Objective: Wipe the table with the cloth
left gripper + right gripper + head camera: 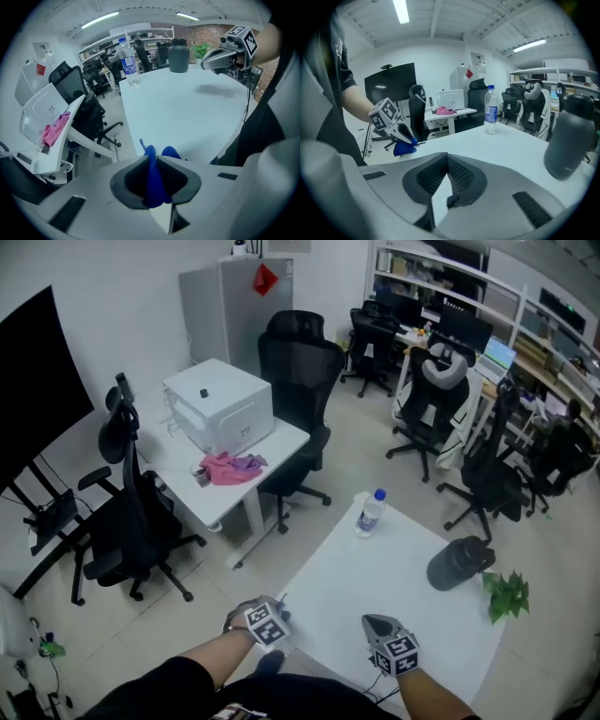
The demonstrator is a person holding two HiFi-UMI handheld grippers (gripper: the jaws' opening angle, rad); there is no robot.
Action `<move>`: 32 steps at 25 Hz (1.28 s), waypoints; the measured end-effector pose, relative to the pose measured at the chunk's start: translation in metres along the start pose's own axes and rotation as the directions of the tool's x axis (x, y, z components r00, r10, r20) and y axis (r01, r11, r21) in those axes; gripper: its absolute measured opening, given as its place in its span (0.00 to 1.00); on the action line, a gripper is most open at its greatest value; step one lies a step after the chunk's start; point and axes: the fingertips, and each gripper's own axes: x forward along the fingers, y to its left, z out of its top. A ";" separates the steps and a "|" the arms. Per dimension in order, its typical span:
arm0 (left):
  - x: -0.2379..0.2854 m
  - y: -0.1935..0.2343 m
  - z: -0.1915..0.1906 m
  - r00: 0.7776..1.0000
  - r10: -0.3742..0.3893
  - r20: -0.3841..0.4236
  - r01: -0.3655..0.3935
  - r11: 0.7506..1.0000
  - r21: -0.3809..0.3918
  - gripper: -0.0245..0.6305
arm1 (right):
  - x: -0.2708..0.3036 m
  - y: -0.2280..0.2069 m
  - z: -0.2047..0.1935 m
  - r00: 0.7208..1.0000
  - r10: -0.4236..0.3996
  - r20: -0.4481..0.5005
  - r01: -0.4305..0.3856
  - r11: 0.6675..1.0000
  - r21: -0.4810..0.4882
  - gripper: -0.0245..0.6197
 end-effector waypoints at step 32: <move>-0.021 -0.132 0.360 0.691 -0.410 0.595 0.460 0.885 0.075 0.12 | -0.157 -0.161 -0.025 0.925 -0.370 0.081 0.351 0.918 0.186 0.06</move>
